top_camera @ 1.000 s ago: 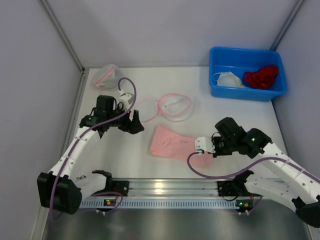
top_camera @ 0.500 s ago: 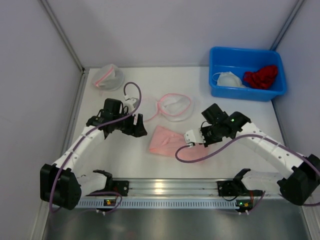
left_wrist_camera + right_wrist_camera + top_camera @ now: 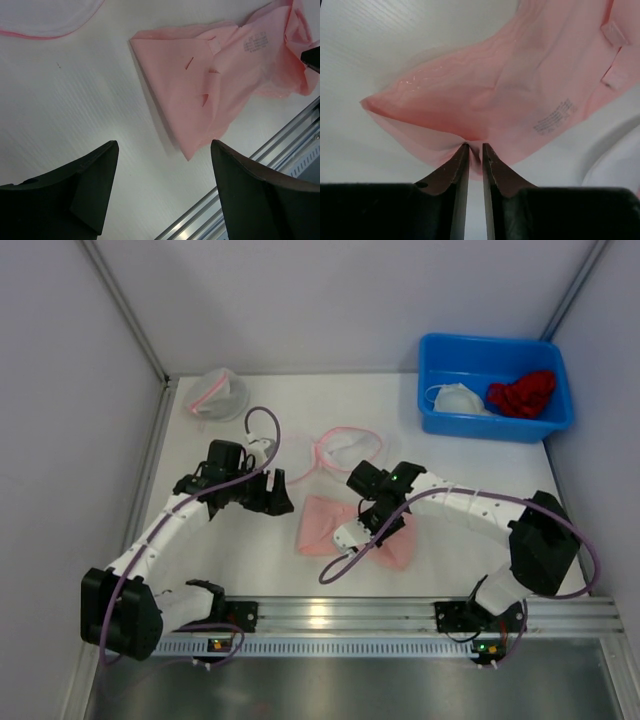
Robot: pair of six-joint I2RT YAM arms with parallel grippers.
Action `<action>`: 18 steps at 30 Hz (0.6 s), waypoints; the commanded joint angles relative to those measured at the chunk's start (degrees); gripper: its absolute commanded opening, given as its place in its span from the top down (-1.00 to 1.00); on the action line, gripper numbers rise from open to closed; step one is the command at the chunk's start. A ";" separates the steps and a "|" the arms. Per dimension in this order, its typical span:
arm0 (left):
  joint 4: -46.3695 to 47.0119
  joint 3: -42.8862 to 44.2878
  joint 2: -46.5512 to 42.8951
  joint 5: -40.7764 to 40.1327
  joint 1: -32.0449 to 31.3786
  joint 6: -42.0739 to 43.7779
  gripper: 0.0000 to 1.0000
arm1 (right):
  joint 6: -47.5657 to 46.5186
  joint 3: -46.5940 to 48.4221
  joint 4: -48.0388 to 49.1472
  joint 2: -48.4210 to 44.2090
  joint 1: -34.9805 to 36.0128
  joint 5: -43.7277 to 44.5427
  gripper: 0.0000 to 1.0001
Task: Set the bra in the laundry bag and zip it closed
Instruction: Adjust the bra at the center of the board.
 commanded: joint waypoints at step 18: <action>3.36 -0.99 3.77 5.40 0.54 -3.31 -0.53 | 41.77 3.37 15.19 -18.99 -11.25 -7.51 -0.32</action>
